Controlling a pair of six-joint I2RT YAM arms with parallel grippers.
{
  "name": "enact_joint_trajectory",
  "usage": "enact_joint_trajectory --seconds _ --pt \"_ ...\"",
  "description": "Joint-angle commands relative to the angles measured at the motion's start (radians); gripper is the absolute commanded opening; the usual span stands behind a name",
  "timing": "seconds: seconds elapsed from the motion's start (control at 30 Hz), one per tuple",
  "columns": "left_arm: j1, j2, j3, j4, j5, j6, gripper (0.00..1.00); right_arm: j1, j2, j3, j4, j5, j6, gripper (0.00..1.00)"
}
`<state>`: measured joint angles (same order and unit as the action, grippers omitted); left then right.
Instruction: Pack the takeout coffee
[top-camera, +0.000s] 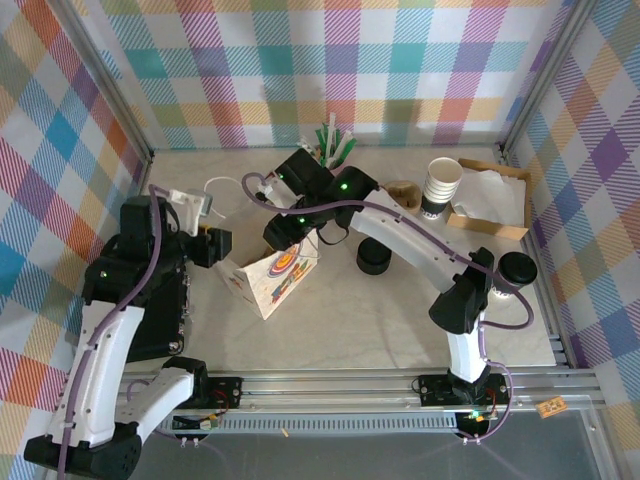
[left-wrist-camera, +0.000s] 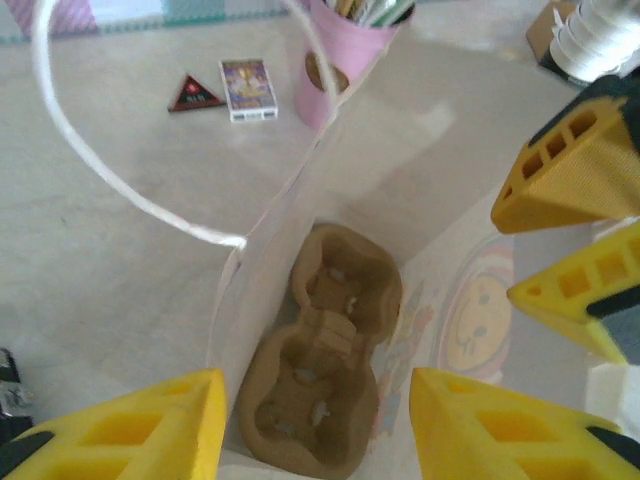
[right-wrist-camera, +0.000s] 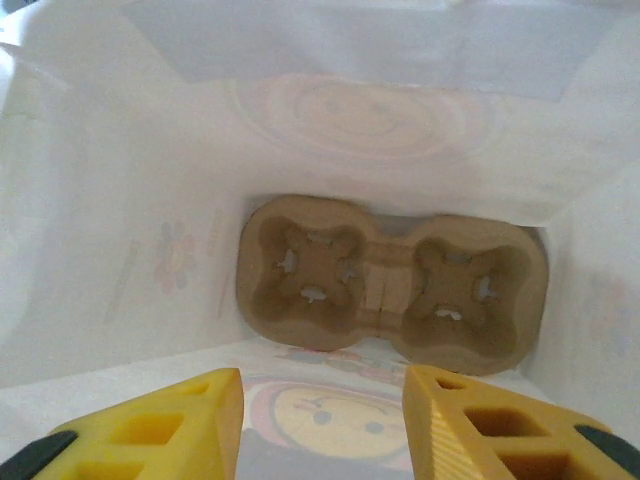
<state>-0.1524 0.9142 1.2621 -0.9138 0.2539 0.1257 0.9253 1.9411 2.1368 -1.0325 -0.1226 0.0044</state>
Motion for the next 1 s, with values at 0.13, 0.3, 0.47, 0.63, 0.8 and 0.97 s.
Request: enact_joint_trajectory --seconds 0.13,0.3,0.47,0.63,0.8,0.97 --pt "0.002 0.085 0.258 -0.147 -0.013 0.087 0.5 0.006 0.007 0.094 0.002 0.061 0.04 0.49" --pt "-0.002 0.28 0.422 -0.271 0.045 0.102 0.44 0.005 -0.008 0.103 0.012 0.09 0.043 0.49" --pt "-0.039 0.418 0.47 -0.341 0.079 0.082 0.41 0.002 -0.04 0.101 0.032 0.098 0.032 0.49" --pt "-0.102 0.531 0.517 -0.427 -0.019 0.088 0.43 -0.003 -0.098 0.051 0.074 0.106 0.013 0.49" --pt "-0.115 0.56 0.52 -0.414 -0.085 0.087 0.45 -0.005 -0.112 0.043 0.066 0.084 -0.001 0.49" --pt "-0.116 0.567 0.553 -0.396 -0.054 0.083 0.42 -0.005 -0.124 0.028 0.054 0.071 -0.006 0.49"
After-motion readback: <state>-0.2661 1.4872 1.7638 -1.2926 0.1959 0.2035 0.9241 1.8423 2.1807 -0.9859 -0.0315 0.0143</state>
